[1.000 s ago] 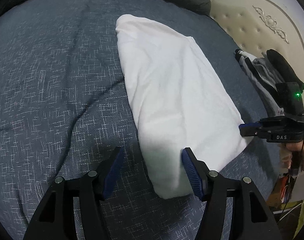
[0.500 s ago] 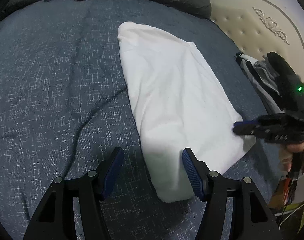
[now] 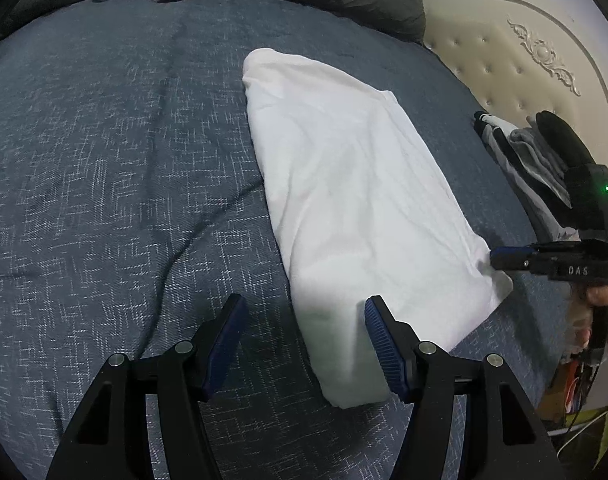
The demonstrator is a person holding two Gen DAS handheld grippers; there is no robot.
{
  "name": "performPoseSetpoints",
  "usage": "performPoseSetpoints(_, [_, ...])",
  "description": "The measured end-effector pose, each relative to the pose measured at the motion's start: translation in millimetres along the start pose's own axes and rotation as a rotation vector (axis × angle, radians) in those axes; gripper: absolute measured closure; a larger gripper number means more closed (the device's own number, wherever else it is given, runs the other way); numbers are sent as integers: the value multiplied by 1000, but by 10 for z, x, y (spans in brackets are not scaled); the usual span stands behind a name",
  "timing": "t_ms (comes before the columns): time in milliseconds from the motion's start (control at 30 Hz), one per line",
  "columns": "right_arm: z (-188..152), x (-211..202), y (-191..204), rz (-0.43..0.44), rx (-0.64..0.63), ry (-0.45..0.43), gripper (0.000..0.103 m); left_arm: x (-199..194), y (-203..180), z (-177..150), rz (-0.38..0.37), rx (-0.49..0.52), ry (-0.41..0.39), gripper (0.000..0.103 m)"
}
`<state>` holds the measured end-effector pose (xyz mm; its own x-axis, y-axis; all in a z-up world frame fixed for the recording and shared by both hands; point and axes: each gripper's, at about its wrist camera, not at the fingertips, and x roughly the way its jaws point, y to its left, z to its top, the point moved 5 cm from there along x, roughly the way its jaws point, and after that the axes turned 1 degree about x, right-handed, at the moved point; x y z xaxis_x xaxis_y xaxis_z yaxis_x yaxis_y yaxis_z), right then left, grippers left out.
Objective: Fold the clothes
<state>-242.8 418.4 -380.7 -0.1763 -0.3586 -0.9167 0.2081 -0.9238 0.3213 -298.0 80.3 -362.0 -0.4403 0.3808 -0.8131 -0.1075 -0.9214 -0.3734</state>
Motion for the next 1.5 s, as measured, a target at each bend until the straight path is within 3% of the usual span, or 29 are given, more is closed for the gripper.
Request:
performPoseSetpoints(100, [-32, -8, -162, -7, 60, 2, 74, -30, -14, 14, -9, -1, -3, 37])
performPoseSetpoints(200, [-98, 82, -264, 65, 146, 42, 68, -63, -33, 31, -20, -1, -6, 37])
performPoseSetpoints(300, [-126, 148, -311, 117, 194, 55, 49, -86, -54, 45, -30, 0, -6, 37])
performPoseSetpoints(400, [-107, 190, -413, 107, 237, 54, 48, -80, -87, 43, -42, 0, 2, 37])
performPoseSetpoints(600, [-57, 339, -404, 176, 274, 69, 42, 18, -151, 18, -59, 1, 28, 37])
performPoseSetpoints(867, [29, 405, -288, 139, 233, 58, 42, 184, -161, -81, -92, -40, 69, 37])
performPoseSetpoints(1200, [42, 550, -102, 189, 211, 73, 42, 250, -150, -98, -102, -47, 74, 37])
performPoseSetpoints(1400, [35, 567, -22, 245, 200, 74, 64, 263, -149, -105, -111, -59, 75, 37])
performPoseSetpoints(1500, [63, 553, -54, 246, 180, 77, 64, 262, -183, -101, -129, -63, 75, 37])
